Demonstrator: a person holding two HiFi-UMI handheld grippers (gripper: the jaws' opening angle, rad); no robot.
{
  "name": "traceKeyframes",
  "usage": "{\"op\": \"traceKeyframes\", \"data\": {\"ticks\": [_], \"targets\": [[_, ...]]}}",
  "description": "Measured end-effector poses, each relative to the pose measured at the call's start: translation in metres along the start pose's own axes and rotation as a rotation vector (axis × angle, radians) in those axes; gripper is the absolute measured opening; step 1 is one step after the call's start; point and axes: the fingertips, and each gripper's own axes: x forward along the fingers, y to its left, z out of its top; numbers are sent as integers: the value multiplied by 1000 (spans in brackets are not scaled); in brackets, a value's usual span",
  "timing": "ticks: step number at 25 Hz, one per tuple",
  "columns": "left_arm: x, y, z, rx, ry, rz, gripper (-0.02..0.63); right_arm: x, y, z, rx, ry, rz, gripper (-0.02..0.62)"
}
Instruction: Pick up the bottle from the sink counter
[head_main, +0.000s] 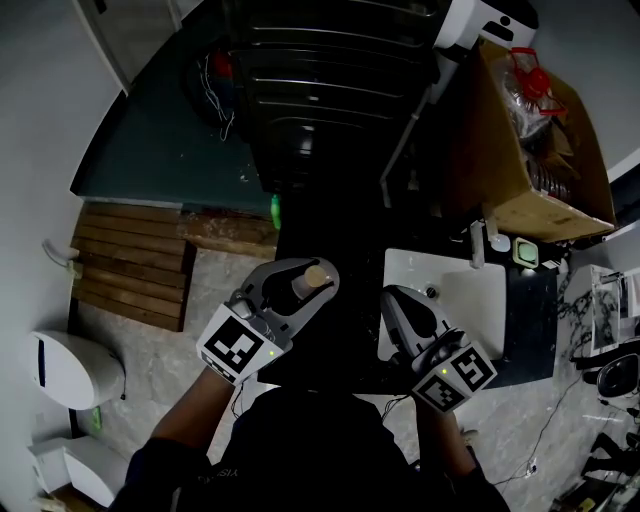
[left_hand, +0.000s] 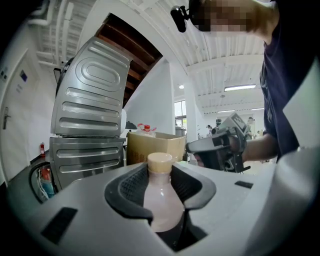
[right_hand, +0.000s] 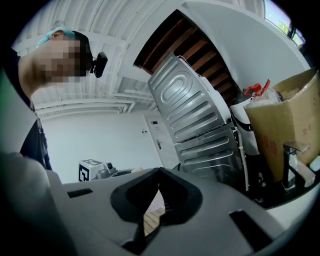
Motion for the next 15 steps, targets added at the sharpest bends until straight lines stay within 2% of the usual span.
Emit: {"op": "traceKeyframes", "data": {"ticks": [15], "targets": [[-6,-5,4,14,-3,-14,141,1,12,-2,-21,10,11,21]]}}
